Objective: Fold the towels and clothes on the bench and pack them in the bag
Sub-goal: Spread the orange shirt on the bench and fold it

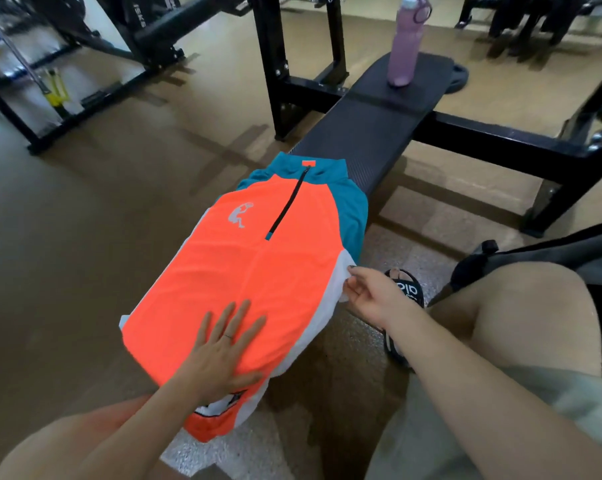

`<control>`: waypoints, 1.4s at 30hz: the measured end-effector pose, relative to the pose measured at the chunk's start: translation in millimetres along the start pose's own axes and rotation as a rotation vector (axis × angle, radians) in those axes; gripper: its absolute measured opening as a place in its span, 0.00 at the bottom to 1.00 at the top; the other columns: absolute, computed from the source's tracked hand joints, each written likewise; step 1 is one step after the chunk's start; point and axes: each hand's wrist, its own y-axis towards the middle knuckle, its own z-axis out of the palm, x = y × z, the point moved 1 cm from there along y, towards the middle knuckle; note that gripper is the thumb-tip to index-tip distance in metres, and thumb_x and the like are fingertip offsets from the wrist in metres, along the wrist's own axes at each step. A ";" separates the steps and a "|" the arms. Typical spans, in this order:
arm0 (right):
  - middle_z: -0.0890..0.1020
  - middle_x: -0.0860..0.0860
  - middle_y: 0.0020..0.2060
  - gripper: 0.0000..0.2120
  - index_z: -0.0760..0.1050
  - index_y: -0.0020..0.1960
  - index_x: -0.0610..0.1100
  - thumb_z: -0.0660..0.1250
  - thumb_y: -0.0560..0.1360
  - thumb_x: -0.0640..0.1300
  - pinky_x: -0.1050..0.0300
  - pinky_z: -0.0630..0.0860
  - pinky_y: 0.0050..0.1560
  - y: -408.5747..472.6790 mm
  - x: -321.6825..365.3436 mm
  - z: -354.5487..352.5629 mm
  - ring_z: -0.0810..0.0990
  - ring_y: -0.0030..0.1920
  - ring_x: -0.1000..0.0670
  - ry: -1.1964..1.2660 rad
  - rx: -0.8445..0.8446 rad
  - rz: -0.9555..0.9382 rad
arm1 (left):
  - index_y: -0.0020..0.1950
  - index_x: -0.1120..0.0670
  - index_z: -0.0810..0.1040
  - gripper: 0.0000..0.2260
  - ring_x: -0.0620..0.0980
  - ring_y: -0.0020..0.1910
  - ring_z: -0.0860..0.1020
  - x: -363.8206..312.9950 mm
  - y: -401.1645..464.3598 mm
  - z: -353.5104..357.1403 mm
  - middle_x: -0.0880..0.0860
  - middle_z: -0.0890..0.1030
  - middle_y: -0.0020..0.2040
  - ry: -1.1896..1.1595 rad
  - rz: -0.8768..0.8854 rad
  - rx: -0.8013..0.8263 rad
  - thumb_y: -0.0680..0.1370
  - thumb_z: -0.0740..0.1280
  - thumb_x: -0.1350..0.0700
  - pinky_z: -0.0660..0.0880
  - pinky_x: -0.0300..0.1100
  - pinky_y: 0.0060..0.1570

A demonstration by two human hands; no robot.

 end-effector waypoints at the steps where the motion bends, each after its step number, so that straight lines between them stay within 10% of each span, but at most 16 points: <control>1: 0.76 0.46 0.32 0.09 0.76 0.59 0.36 0.66 0.78 0.35 0.51 0.81 0.54 0.7 -0.8 -0.4 0.77 0.32 0.53 -0.068 -0.017 -0.030 | 0.83 0.44 0.48 0.43 0.60 0.81 0.53 2.1 -2.4 -0.2 0.55 0.47 0.84 0.020 0.012 0.011 0.74 0.53 0.24 0.61 0.71 0.71; 5: 0.70 0.48 0.24 0.11 0.74 0.59 0.36 0.62 0.77 0.35 0.45 0.81 0.57 -3.2 -4.4 -10.6 0.73 0.27 0.53 -0.334 -0.113 -0.081 | 0.83 0.46 0.52 0.47 0.62 0.80 0.57 5.2 -5.1 -0.1 0.58 0.51 0.83 0.067 0.035 0.043 0.71 0.61 0.24 0.63 0.70 0.70; 9: 0.78 0.42 0.48 0.19 0.72 0.64 0.38 0.66 0.73 0.36 0.42 0.81 0.57 -2.8 -2.9 -27.0 0.81 0.47 0.46 -0.579 -0.043 0.103 | 0.80 0.45 0.60 0.44 0.62 0.77 0.64 -12.6 20.4 -24.1 0.60 0.59 0.81 0.056 0.062 -0.024 0.69 0.60 0.24 0.66 0.70 0.68; 14: 0.75 0.42 0.62 0.24 0.69 0.67 0.47 0.69 0.75 0.55 0.40 0.75 0.65 11.6 15.0 -28.1 0.77 0.60 0.40 -0.517 -0.125 0.124 | 0.82 0.38 0.45 0.41 0.56 0.82 0.46 -50.3 82.8 -52.9 0.53 0.42 0.84 -0.037 0.039 -0.081 0.73 0.53 0.26 0.48 0.66 0.76; 18: 0.66 0.46 0.74 0.32 0.59 0.78 0.49 0.67 0.77 0.51 0.42 0.67 0.71 30.4 39.0 -13.2 0.68 0.72 0.41 -0.740 -0.243 -0.161 | 0.80 0.36 0.37 0.41 0.53 0.82 0.41 -48.5 121.9 -60.1 0.51 0.38 0.83 -0.066 -0.054 0.007 0.70 0.44 0.24 0.43 0.63 0.78; 25: 0.73 0.43 0.62 0.21 0.68 0.70 0.46 0.66 0.78 0.46 0.47 0.73 0.61 68.4 124.7 55.8 0.75 0.62 0.42 -1.429 -0.206 -0.865 | 0.81 0.35 0.46 0.33 0.54 0.82 0.45 -21.9 193.7 -100.1 0.53 0.46 0.84 -0.256 -0.247 0.002 0.78 0.50 0.29 0.44 0.63 0.78; 34: 0.49 0.46 0.81 0.29 0.53 0.80 0.56 0.55 0.81 0.58 0.38 0.50 0.77 129.4 155.0 90.2 0.47 0.80 0.40 -2.211 -0.013 -0.667 | 0.80 0.33 0.42 0.32 0.57 0.82 0.43 18.1 319.5 -119.7 0.54 0.42 0.83 -0.263 -0.353 0.016 0.80 0.52 0.30 0.46 0.65 0.76; 42: 0.44 0.45 0.81 0.33 0.44 0.82 0.54 0.50 0.81 0.63 0.35 0.47 0.76 154.6 186.5 71.5 0.43 0.80 0.39 -2.221 -0.212 -0.668 | 0.79 0.32 0.41 0.32 0.58 0.82 0.44 29.0 383.4 -123.7 0.53 0.43 0.84 -0.150 -0.186 -0.116 0.78 0.49 0.28 0.44 0.62 0.77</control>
